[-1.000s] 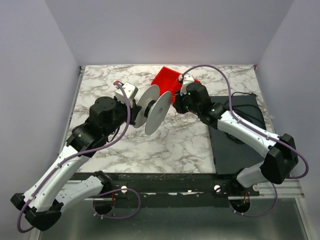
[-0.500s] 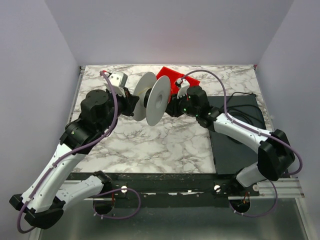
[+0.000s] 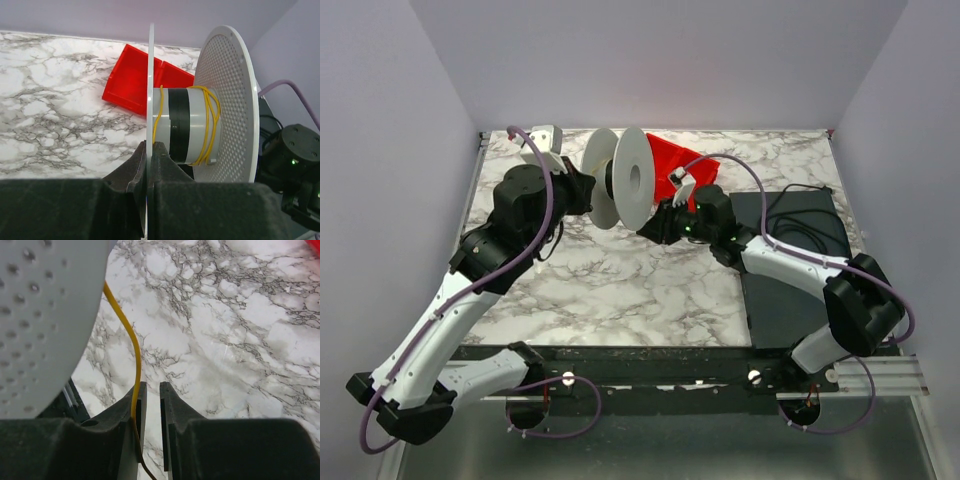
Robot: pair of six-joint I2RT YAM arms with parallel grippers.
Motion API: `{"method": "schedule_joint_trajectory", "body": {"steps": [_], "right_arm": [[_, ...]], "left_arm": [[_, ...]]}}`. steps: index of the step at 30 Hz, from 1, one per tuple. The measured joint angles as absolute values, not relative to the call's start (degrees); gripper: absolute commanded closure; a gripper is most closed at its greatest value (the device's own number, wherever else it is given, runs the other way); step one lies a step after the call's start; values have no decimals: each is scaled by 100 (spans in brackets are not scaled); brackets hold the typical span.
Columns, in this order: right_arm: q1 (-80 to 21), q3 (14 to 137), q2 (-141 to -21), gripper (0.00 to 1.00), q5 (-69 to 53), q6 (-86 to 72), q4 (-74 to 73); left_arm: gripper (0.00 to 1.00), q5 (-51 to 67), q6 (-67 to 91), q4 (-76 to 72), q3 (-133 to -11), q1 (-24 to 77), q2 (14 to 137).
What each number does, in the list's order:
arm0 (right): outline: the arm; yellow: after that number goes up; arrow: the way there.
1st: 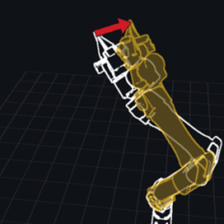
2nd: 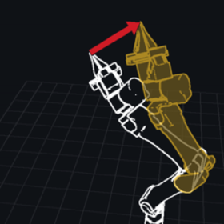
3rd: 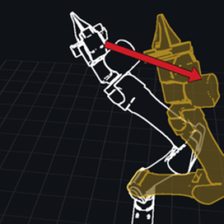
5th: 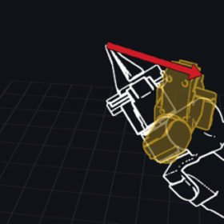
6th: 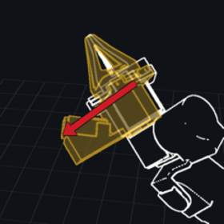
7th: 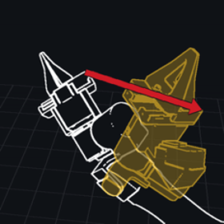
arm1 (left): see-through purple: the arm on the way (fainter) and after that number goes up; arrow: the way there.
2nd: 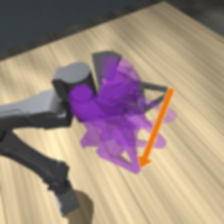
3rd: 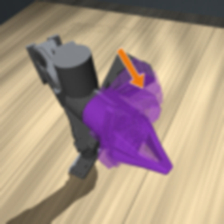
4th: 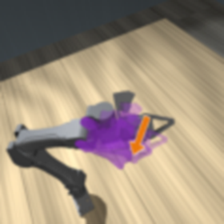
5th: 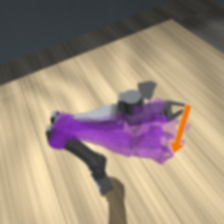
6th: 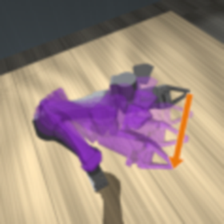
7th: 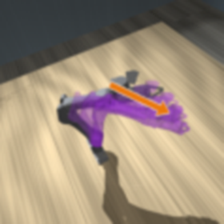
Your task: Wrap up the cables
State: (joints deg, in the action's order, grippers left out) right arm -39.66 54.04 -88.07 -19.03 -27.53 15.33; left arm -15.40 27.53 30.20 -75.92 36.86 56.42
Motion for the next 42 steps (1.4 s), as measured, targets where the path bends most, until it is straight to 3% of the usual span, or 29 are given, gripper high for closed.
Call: {"method": "schedule_joint_trajectory", "body": {"steps": [12, 30, 42], "right_arm": [[-4202, 5293, -8785, 88, -1511, -2932, 1621], [-4869, 5940, -9185, 91, -534, -2617, 794], [-4866, 6053, -9262, 90, -454, -2480, 366]], "left_arm": [[100, -2353, 3214, 3020, -7736, 3686, 6088], [100, -3326, 3649, 3022, -7756, 3850, 7363], [100, -4077, 2939, 3004, -7758, 4388, 7975]]}}
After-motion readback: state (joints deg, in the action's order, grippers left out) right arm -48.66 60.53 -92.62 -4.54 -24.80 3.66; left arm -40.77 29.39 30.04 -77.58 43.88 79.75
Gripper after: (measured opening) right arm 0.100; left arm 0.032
